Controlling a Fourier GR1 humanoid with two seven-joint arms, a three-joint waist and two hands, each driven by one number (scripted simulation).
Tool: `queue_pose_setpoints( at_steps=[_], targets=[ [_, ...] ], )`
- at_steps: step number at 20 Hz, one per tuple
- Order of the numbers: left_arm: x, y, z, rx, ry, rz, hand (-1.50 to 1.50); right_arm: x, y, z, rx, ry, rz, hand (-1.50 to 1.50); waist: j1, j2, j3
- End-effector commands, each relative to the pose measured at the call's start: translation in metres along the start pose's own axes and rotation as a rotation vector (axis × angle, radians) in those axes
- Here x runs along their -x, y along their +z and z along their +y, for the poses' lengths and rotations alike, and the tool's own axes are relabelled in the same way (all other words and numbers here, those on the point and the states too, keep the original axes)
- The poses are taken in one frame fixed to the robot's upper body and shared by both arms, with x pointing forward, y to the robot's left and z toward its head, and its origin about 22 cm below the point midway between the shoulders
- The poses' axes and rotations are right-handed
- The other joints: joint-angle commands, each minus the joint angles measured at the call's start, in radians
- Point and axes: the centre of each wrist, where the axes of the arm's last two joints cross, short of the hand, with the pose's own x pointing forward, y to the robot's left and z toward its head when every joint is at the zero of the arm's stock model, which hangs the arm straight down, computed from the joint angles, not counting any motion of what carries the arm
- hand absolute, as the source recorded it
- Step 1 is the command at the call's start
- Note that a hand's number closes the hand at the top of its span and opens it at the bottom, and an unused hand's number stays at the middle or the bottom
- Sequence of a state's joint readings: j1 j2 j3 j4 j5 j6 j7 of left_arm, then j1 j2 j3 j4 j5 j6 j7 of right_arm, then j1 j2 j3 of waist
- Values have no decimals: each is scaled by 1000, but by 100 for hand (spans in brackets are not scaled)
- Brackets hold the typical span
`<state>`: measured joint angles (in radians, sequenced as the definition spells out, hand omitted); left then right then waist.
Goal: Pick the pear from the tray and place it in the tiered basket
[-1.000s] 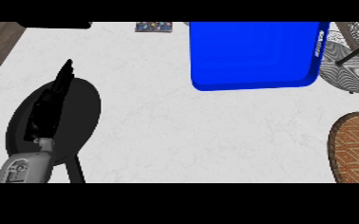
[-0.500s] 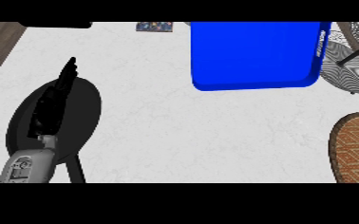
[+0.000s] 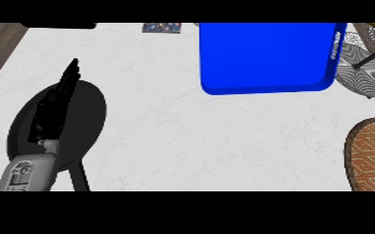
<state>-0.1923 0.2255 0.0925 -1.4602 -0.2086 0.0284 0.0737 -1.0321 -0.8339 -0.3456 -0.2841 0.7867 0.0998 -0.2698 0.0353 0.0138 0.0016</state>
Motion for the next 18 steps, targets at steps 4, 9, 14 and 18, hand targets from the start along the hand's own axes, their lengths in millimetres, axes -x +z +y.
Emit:
queue_pose_setpoints(
  at_steps=[4, 9, 14, 18],
  targets=[
    [8, -2, -2, -1, 10, 13, 0, 21, 8, -10, 121, -195, -30, -150, -1, 4, 1],
    [-16, -9, 5, -17, -18, 3, 0, 13, 10, -47, 215, -273, -38, -150, -5, -3, 1],
    [0, -18, -8, -26, -12, -8, 0, 33, 25, -73, 271, -316, 72, -150, -9, 6, 0],
    [-7, 0, 6, 9, 2, 9, 0, 71, 63, -120, 210, -411, 170, -150, -4, 0, 2]
  ],
)
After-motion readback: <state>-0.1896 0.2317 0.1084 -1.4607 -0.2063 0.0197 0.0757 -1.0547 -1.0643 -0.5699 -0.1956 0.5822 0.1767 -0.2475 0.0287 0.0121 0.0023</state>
